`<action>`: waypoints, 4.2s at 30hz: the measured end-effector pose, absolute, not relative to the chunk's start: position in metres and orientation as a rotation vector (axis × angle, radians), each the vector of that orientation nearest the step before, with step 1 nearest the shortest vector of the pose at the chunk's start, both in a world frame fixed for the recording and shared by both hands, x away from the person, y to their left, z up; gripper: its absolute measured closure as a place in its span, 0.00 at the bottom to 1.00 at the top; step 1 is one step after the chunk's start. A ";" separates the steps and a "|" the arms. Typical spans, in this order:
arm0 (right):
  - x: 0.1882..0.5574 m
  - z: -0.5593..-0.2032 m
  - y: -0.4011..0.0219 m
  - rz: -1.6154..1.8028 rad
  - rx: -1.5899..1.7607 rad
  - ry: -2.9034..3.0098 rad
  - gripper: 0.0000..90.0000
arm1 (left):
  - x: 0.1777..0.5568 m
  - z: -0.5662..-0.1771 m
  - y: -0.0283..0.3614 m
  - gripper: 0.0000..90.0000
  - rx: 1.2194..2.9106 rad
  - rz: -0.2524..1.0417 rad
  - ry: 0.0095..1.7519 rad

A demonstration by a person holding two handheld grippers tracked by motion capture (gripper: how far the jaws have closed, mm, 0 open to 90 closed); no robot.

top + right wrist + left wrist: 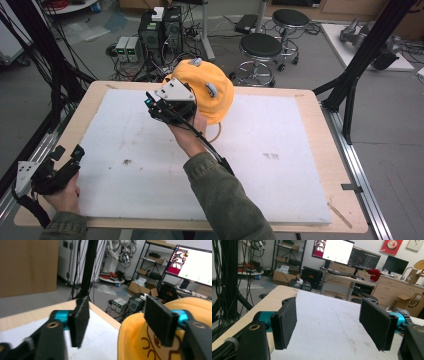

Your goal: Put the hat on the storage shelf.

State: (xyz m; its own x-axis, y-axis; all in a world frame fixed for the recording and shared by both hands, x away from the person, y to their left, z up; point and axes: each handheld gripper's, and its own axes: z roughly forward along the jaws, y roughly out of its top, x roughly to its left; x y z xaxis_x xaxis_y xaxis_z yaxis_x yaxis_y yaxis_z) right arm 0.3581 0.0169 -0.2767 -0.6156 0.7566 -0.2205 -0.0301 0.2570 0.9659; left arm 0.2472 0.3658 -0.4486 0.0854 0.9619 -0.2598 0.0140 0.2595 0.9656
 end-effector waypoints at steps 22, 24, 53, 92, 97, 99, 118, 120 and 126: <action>0.338 -0.251 -0.037 1.618 0.698 1.568 0.14 | 0.249 -0.446 0.352 0.34 1.125 0.965 1.206; 0.334 -0.249 -0.049 1.622 0.714 1.539 0.14 | 0.248 -0.446 0.351 0.34 1.134 0.965 1.202; 0.287 -0.286 -0.214 1.468 0.993 1.331 0.14 | 0.246 -0.444 0.346 0.34 1.152 0.987 1.190; 0.255 -0.391 -0.314 1.212 1.292 1.374 0.14 | 0.239 -0.445 0.349 0.34 1.121 0.974 1.218; 0.260 -0.409 -0.321 1.203 1.338 1.380 0.14 | 0.238 -0.445 0.350 0.34 1.118 0.974 1.221; 0.262 -0.416 -0.322 1.183 1.352 1.386 0.14 | 0.238 -0.445 0.350 0.34 1.117 0.975 1.221; 0.259 -0.434 -0.313 1.120 1.318 1.440 0.14 | 0.239 -0.446 0.350 0.34 1.108 0.954 1.229; 0.258 -0.433 -0.312 1.118 1.321 1.443 0.14 | 0.239 -0.446 0.350 0.34 1.108 0.952 1.228; 0.258 -0.434 -0.314 1.119 1.328 1.445 0.14 | 0.239 -0.446 0.350 0.34 1.114 0.953 1.227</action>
State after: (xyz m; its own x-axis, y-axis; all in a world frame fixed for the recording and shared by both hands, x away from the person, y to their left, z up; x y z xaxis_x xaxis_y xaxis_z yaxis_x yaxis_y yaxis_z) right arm 0.2576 -0.3143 -0.4335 -0.0698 0.9974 -0.0182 0.2320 0.0340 0.9721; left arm 0.2392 0.3499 -0.4460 0.1189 0.9689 -0.2172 0.0290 0.2152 0.9761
